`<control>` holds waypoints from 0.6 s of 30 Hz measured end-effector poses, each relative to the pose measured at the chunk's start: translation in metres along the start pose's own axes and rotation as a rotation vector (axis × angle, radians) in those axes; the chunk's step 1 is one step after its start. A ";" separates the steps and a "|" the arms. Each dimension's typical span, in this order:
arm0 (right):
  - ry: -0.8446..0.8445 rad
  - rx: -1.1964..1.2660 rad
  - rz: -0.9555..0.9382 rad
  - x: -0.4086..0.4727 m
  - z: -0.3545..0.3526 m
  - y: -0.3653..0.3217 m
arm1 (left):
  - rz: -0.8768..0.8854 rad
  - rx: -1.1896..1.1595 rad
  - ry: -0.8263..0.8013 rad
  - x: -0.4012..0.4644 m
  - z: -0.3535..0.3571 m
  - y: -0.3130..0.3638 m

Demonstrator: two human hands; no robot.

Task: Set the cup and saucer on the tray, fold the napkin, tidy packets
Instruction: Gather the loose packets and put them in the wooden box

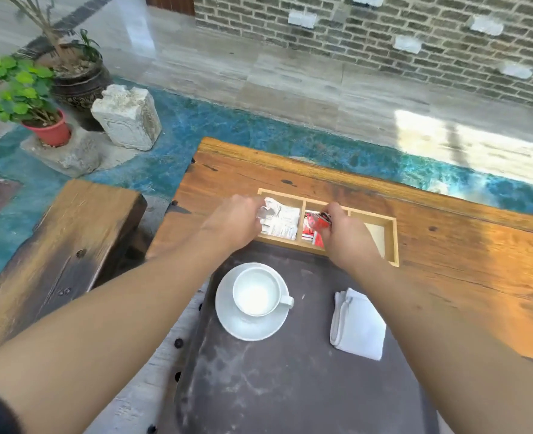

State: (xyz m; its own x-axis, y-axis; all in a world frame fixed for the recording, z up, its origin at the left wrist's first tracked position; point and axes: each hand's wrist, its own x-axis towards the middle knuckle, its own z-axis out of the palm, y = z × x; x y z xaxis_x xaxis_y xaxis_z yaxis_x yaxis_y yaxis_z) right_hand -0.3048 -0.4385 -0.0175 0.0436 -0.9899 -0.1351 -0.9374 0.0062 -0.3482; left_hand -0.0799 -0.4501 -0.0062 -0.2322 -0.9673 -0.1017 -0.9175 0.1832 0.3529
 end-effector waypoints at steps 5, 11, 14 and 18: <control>-0.028 -0.080 -0.003 0.005 0.015 0.029 | 0.012 0.016 -0.086 0.036 0.030 0.018; 0.037 -0.147 -0.081 0.015 0.032 0.046 | 0.071 0.040 -0.061 0.057 0.060 0.025; 0.069 -0.188 -0.126 0.019 0.038 0.051 | 0.147 0.079 -0.011 0.055 0.068 0.021; 0.080 -0.175 -0.095 0.013 0.040 0.052 | 0.207 0.157 -0.039 0.045 0.068 0.016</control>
State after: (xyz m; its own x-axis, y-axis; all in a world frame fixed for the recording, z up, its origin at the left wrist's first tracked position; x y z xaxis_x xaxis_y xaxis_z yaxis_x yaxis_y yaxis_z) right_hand -0.3390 -0.4458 -0.0748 0.1134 -0.9930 -0.0329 -0.9765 -0.1052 -0.1880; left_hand -0.1269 -0.4788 -0.0689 -0.4297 -0.8995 -0.0789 -0.8874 0.4046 0.2211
